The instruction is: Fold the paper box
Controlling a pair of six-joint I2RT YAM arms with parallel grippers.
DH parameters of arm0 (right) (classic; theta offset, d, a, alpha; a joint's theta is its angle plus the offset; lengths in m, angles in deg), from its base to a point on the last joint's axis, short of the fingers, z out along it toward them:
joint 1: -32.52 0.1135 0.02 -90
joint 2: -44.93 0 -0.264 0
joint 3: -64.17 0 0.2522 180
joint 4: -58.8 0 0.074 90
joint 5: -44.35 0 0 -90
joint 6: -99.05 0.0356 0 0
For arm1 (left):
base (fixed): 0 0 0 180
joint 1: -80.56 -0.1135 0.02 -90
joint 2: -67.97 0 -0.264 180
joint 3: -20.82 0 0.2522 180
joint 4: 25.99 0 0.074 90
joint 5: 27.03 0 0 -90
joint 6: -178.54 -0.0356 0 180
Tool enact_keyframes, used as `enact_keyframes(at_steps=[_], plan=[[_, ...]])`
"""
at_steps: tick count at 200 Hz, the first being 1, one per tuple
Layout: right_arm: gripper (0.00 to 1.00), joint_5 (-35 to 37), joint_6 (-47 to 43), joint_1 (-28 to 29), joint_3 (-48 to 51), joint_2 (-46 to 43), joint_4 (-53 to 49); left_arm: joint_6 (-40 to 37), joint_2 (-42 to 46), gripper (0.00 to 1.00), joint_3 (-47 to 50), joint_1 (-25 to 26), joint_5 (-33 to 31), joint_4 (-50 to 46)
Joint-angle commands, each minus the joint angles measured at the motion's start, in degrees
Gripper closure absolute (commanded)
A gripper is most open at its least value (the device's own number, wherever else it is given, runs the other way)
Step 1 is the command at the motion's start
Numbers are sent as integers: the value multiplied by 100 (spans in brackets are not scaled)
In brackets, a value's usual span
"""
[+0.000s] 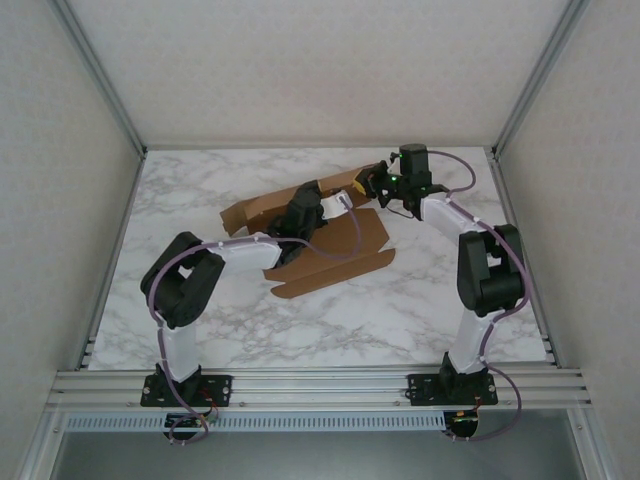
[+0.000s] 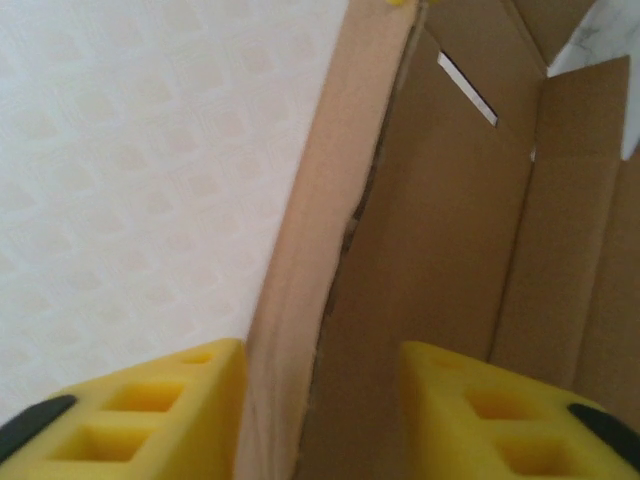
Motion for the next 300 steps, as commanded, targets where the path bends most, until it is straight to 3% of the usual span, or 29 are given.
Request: enact_keyframes(at_steps=[1,8,23,32,61,96,127,151,182,217,258,300], plan=[[100,309,136,-14,85,169,228,985,621,51,-328,38,107,-873],[100,336,179,-15,118,178,327,1349,788,40,-382,56,206,-1203],[100,412,334,-11,204,173,533,2261,1182,37,-579,50,524,-1798],[100,452,494,-14,268,167,687,2798,1408,38,-650,20,839,-2141],[100,770,890,100,492,27,903,4981,2073,37,-724,-161,977,-2570],[100,1384,1277,377,648,-185,758,8518,2725,44,-266,-1019,1849,-2510],[100,1955,1669,654,708,-322,513,10464,3150,47,437,-1557,1789,-2210],[100,2300,1884,900,640,-390,391,11236,2909,42,549,-1828,2212,-2125],[100,2510,1866,1153,482,-370,289,12362,2492,33,1093,-2193,3147,-1269],[100,2523,1927,1242,464,-305,336,13219,2326,31,1642,-2353,3414,-239],[100,2521,1971,1260,416,-246,295,13515,2059,30,1797,-2491,3375,265],[100,2476,1962,1259,258,-135,164,13351,1511,36,1771,-2718,3333,616]])
